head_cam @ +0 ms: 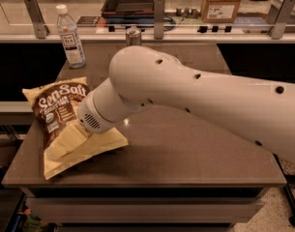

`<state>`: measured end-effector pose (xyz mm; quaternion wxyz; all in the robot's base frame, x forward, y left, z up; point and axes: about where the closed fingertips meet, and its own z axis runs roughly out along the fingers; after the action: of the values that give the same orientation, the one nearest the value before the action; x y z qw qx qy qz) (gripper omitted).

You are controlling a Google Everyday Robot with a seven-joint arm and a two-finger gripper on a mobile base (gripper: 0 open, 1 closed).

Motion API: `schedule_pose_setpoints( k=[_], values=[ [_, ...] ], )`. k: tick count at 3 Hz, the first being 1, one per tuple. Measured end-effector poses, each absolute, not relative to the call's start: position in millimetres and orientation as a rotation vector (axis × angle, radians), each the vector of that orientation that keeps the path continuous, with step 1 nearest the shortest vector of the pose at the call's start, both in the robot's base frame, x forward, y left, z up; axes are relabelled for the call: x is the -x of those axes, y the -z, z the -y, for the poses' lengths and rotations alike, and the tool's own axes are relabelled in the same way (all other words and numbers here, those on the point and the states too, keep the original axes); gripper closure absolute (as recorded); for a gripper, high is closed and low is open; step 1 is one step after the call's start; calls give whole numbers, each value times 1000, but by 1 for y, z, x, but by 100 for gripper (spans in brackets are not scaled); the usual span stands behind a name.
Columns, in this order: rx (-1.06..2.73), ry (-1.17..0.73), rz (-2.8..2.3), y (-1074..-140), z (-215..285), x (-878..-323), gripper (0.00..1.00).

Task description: Pick brown chip bag

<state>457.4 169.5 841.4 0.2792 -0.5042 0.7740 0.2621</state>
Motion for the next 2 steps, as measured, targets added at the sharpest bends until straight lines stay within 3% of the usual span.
schedule_pose_setpoints(
  k=[2],
  values=[
    [1358,-697,-2069,-845,-171,-455,64]
  ],
)
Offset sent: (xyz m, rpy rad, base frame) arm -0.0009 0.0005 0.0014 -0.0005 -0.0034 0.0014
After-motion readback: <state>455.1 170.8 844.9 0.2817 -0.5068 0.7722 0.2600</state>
